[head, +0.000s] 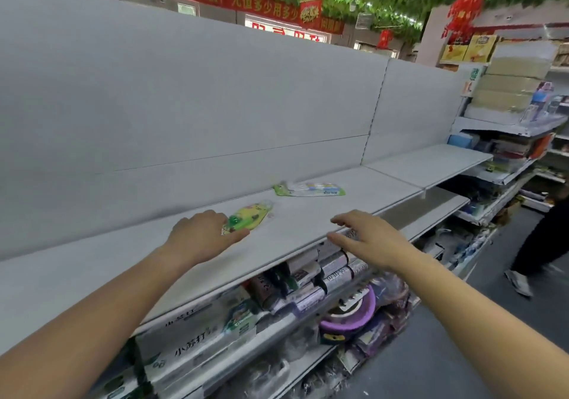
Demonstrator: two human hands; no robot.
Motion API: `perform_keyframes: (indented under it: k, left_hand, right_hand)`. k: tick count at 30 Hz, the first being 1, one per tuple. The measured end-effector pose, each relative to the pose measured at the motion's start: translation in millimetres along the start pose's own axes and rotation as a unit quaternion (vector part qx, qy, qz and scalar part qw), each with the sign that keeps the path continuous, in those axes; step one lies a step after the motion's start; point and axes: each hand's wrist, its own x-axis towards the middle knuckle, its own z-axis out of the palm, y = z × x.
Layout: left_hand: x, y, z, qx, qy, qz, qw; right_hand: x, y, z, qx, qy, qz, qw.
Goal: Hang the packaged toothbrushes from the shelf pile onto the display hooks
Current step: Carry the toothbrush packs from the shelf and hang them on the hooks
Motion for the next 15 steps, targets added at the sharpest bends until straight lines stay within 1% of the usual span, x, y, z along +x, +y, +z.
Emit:
perform_keyframes:
  k: [2,6,11,15]
  left_hand:
    - [19,6,6,0.001,-0.017,-0.018,1.0]
    - [55,15,12,0.001,-0.026,-0.059,0.998]
    - [92,25,24,0.012,-0.074,-0.138,0.988]
    - [109,35,28,-0.001,-0.11,-0.196,0.975]
  right_hand:
    - [27,19,7,0.008,-0.005,-0.012,1.0]
    - [87,59,18,0.022,-0.014,-0.039,0.999]
    - [176,119,15,-0.007,-0.042,-0.08,0.996]
    - [236,162,27,-0.004,-0.098,-0.082,0.992]
